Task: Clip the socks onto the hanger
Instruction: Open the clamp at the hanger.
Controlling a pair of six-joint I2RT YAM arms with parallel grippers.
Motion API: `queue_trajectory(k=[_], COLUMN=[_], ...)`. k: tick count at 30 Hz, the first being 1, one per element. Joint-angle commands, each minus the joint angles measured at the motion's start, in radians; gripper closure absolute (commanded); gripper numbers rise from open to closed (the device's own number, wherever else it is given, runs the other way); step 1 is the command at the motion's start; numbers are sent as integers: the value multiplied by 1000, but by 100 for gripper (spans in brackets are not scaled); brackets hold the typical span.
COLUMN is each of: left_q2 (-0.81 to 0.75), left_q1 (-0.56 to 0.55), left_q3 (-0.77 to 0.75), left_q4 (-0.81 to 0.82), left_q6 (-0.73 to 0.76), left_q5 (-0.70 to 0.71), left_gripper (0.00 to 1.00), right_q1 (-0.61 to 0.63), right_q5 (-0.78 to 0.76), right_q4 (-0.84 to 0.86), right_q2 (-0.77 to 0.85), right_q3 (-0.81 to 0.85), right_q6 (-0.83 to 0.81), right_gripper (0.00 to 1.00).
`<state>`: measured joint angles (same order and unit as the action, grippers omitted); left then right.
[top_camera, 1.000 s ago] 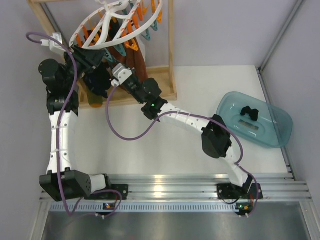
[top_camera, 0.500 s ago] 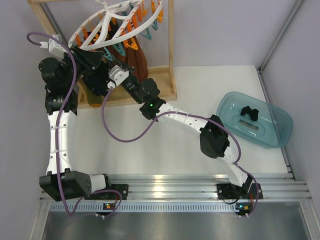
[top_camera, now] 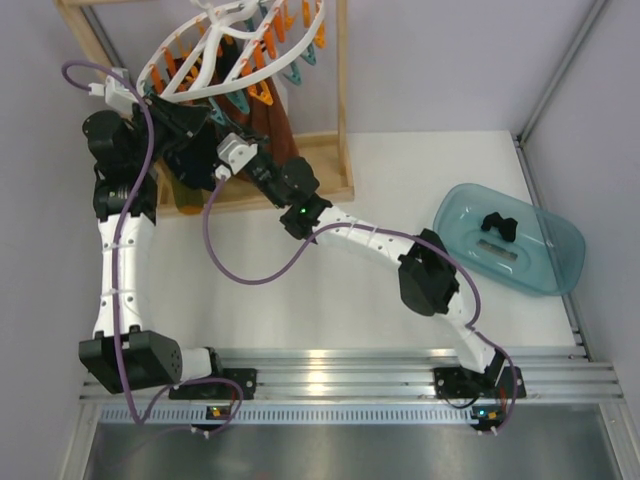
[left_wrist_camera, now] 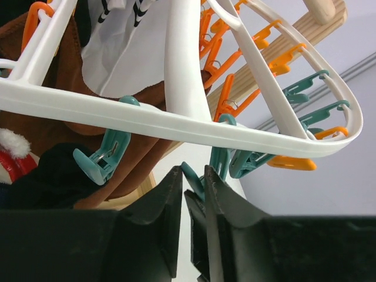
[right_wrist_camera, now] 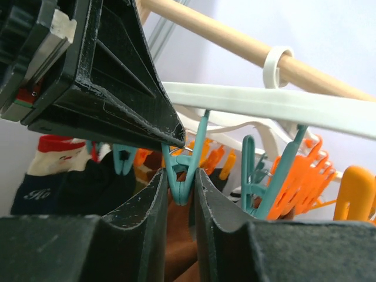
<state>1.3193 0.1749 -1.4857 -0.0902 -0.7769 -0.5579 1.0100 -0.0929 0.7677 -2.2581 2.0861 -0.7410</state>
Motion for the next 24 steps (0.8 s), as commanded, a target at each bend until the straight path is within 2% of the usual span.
queue_trajectory(k=[1,4,5,9,14,24], left_q2=[20,29,29,31,34,35], left_q1=[1,3,5,9,12,11], left_q3=[-15,8,18,50,76,84], left_q4=[82,150,170,242,294,322], left_q6=[13,24,25,8,5,1], left_q5=[18,-19,-51,-91,-120,-143], left_gripper=[78,85,86,92,92,93], right_q1=[3,-33,-59,-128,-186,-188], right_q5=[88,211,238,384,415,390], right_q4=[6,-53,-89,-214,-280,-294], right_q2=[66,112,121,112,68,-3], right_q3=[-14,-41,-40,46,140,242], right_q6=[116,279,373,610,836,864], right_gripper=[79,62,60,57,53,55])
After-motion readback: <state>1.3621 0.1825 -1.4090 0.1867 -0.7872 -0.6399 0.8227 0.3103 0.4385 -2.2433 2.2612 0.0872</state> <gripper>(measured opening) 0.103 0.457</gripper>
